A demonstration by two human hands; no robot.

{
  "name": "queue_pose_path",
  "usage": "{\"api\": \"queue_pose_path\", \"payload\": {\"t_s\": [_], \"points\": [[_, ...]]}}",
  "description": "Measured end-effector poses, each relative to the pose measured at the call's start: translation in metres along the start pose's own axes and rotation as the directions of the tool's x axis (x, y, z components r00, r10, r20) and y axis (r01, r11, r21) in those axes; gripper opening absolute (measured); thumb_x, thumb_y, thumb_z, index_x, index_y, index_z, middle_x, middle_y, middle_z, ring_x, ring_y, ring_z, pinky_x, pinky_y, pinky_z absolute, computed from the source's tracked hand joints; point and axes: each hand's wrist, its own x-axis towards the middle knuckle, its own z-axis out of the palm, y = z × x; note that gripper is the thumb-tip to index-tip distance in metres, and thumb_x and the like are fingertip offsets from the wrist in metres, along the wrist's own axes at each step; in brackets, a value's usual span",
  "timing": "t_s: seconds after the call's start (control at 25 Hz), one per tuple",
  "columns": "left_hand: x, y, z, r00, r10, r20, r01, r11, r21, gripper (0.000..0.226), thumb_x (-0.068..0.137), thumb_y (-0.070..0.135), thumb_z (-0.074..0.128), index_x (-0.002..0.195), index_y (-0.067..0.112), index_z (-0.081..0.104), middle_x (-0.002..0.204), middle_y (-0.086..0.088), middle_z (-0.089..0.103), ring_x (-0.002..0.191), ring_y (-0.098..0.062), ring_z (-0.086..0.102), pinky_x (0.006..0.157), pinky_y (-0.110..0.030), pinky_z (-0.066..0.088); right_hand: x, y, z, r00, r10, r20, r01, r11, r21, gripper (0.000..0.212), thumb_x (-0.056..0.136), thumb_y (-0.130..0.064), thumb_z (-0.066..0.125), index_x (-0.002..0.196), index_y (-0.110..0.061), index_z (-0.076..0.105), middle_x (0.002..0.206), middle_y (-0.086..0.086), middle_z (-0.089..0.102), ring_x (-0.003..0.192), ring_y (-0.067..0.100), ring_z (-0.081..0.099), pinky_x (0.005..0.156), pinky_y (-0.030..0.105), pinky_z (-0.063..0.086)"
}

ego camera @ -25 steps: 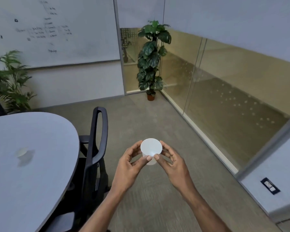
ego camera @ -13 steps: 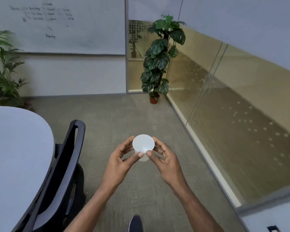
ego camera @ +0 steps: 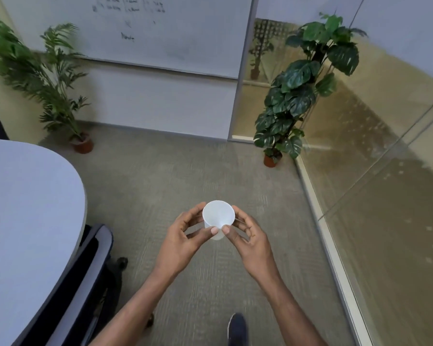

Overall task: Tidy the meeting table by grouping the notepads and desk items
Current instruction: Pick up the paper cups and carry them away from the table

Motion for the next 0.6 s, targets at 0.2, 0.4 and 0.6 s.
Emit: {"api": "queue_pose_path", "payload": {"t_s": [0.2,0.4,0.6], "points": [[0.096,-0.008,0.014,0.987,0.01,-0.16,0.001,0.998,0.07,0.056,0.081,0.02,0.083,0.133,0.027,0.062,0.124,0.013,0.07,0.118,0.001,0.064,0.086,-0.012,0.053,0.127,0.015,-0.018,0.985,-0.035,0.169,0.033,0.999,0.016,0.048,0.089,-0.019,0.075,0.134,-0.025,0.059,0.133,-0.007,0.063,0.119,-0.002,0.06,0.084,0.008,0.049],[0.179,0.007,0.021,0.952,0.027,-0.306,0.014,0.991,0.13,0.052,0.081,0.026,0.082,0.127,0.04,0.063,0.125,0.016,0.069,0.118,0.001,0.063,0.088,-0.01,0.052,0.244,0.012,-0.024,0.941,-0.066,0.331,0.06,0.998,0.028,0.045,0.088,-0.025,0.076,0.129,-0.037,0.06,0.131,-0.012,0.062,0.12,-0.001,0.059,0.087,0.014,0.052],[0.257,0.011,-0.002,0.911,0.017,-0.413,0.046,0.989,0.142,0.052,0.082,0.028,0.081,0.127,0.041,0.061,0.129,0.015,0.065,0.119,0.002,0.062,0.088,-0.008,0.05,0.346,0.011,0.005,0.887,-0.042,0.46,0.028,0.999,0.036,0.046,0.088,-0.024,0.076,0.129,-0.037,0.061,0.131,-0.012,0.063,0.121,-0.001,0.059,0.086,0.014,0.053]]}}
